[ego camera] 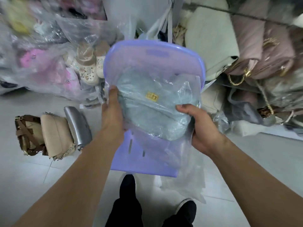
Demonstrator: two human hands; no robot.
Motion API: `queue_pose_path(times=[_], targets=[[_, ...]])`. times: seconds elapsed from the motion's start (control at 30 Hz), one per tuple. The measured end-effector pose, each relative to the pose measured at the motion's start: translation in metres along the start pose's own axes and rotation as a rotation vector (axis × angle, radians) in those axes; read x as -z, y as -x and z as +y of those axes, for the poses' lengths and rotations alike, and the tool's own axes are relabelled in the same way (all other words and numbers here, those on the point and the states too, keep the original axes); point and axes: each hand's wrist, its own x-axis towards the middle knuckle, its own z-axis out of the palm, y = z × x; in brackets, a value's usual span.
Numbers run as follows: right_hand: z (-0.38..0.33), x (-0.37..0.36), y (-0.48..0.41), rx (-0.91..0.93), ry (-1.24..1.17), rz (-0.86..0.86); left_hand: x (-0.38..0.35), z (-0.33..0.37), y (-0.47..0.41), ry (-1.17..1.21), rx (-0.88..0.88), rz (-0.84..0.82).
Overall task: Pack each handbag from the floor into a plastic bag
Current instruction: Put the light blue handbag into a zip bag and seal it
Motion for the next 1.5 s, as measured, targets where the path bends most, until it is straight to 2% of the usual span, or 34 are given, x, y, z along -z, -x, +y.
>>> queue_pose_path(times=[0.07, 0.3, 0.47, 0.63, 0.77, 1.0, 1.33, 1.5], targets=[[-0.039, 0.003, 0.032, 0.061, 0.022, -0.02, -0.007, 0.022, 0.032, 0.068, -0.022, -0.113], [-0.164, 0.013, 0.153, 0.343, 0.011, -0.078, -0.036, 0.112, 0.189, 0.221, -0.262, -0.418], [-0.235, 0.024, 0.242, 0.534, -0.04, -0.041, -0.047, 0.166, 0.279, 0.198, -0.392, -0.498], [-0.276, 0.047, 0.316, 0.623, -0.005, -0.044, -0.057, 0.193, 0.35, 0.127, -0.526, -0.588], [-0.295, 0.071, 0.359, 0.618, 0.013, -0.067, -0.07, 0.199, 0.397, 0.044, -0.627, -0.69], [-0.322, 0.114, 0.396, 0.635, -0.076, -0.036, -0.11, 0.194, 0.448, 0.021, -0.641, -0.744], [-0.333, 0.18, 0.379, 0.63, -0.118, -0.105, -0.156, 0.168, 0.465, 0.0, -0.61, -0.736], [-0.318, 0.217, 0.351, 0.431, 0.153, -0.134, -0.163, 0.148, 0.45, -0.04, -0.504, -0.728]])
